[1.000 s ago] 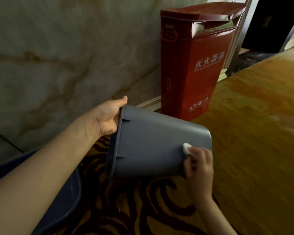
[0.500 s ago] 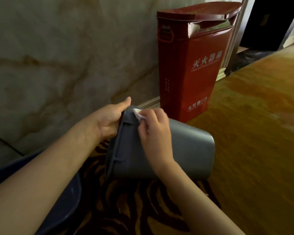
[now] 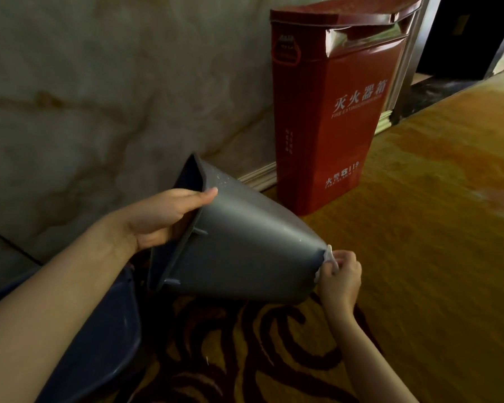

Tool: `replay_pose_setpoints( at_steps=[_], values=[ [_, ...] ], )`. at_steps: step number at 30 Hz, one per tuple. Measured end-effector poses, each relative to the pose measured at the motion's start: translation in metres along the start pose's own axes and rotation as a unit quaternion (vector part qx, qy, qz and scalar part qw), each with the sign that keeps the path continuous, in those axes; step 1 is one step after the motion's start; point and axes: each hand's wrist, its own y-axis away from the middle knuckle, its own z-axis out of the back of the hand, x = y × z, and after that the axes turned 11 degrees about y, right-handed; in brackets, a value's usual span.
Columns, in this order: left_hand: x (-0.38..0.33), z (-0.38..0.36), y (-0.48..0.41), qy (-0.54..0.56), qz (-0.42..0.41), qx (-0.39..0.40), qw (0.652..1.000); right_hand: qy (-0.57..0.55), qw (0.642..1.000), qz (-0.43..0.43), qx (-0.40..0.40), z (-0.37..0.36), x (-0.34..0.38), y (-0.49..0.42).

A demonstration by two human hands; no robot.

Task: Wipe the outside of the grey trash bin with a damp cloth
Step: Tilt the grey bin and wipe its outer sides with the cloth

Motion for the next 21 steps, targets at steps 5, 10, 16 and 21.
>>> replay_pose_setpoints(
  at_steps=[5,10,16,21],
  values=[
    [0.006,-0.003,-0.005,0.112,0.011,-0.102,0.988,0.001,1.0,-0.004,0.03,0.0,-0.013,0.016],
    [0.008,-0.009,-0.007,0.157,-0.003,-0.169,0.973,0.002,0.995,0.096,-0.003,0.015,0.019,0.031],
    [0.015,-0.026,-0.008,0.199,0.028,-0.125,0.972,-0.042,0.924,0.353,0.139,0.0,0.111,0.106],
    [0.017,-0.024,-0.003,0.2,0.023,-0.153,0.968,-0.03,0.94,0.328,0.094,-0.015,0.085,0.099]
  ],
)
